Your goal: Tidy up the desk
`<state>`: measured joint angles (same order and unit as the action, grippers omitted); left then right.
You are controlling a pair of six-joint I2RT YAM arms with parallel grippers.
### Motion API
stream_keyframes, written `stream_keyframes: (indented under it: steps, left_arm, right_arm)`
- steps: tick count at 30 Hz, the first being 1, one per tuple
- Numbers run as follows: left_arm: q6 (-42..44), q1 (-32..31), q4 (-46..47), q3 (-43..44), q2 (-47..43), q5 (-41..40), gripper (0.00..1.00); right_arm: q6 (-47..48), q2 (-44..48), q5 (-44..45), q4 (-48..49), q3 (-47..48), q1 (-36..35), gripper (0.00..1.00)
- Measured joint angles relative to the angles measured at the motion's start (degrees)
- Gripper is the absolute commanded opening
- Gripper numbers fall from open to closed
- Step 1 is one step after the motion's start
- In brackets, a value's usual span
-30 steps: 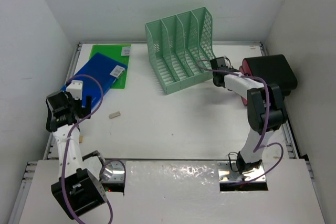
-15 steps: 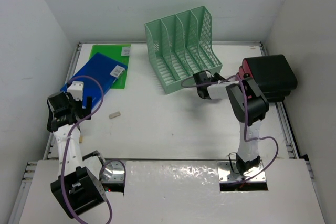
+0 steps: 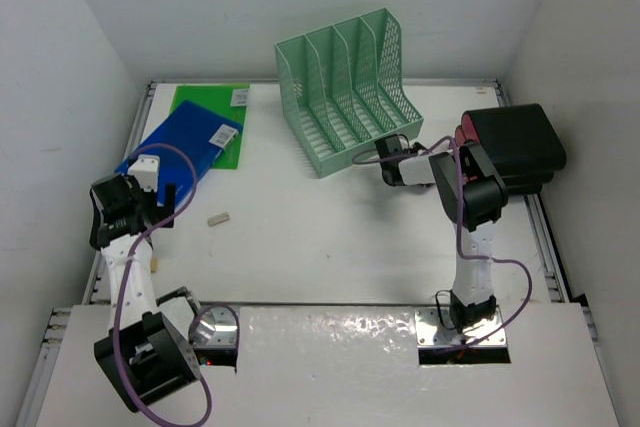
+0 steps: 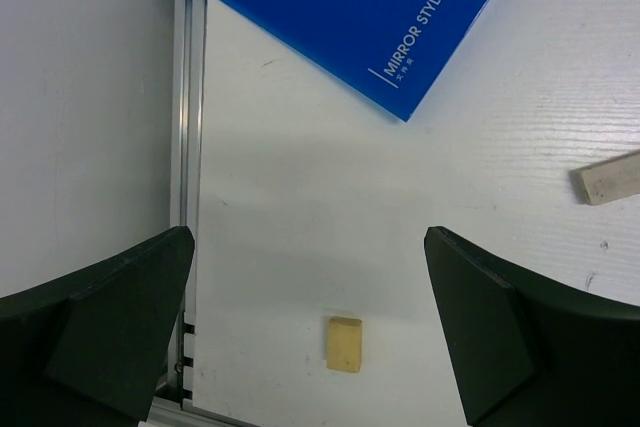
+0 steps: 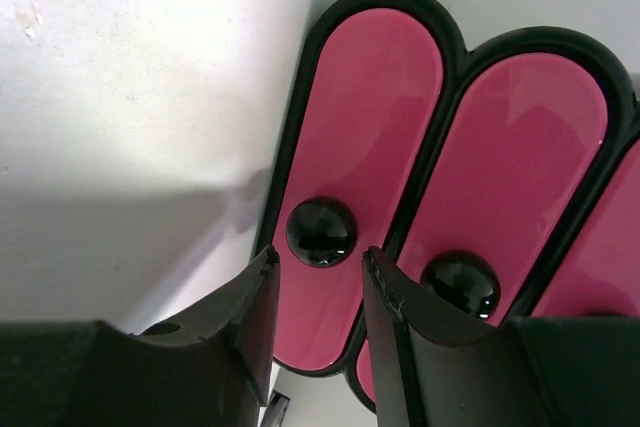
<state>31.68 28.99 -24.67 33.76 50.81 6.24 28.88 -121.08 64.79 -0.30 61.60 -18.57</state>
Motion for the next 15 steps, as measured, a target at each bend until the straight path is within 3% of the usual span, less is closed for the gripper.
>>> stream_keyframes:
  steps: [15]
  left_arm:
    - [0.00,0.00,0.09,0.00,0.57,0.02,1.00]
  right_arm:
    - [4.22,-3.63,2.93,4.17,0.15,1.36,0.37]
